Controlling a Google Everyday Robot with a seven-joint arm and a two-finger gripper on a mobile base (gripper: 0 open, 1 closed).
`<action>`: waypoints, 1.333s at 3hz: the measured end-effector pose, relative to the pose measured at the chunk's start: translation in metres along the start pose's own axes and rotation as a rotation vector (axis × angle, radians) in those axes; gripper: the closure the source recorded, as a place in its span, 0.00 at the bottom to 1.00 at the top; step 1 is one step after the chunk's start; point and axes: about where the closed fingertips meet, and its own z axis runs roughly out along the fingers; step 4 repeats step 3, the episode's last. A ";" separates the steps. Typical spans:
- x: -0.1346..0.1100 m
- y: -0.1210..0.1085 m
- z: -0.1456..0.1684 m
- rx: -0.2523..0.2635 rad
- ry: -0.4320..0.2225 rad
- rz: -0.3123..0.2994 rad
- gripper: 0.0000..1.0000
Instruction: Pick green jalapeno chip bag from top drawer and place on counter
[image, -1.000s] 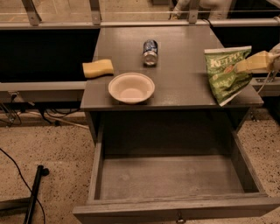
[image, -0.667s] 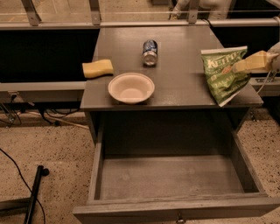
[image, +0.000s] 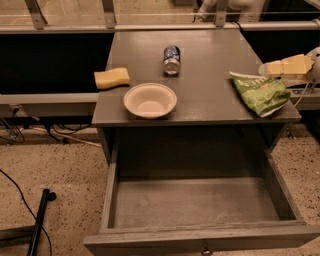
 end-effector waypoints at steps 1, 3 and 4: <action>0.000 -0.008 -0.005 0.113 0.019 -0.021 0.00; 0.008 -0.032 -0.016 0.322 0.049 -0.042 0.00; 0.008 -0.032 -0.016 0.322 0.049 -0.042 0.00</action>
Offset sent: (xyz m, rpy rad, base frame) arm -0.0095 -0.0641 -0.0054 -0.4695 -0.0346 -0.2994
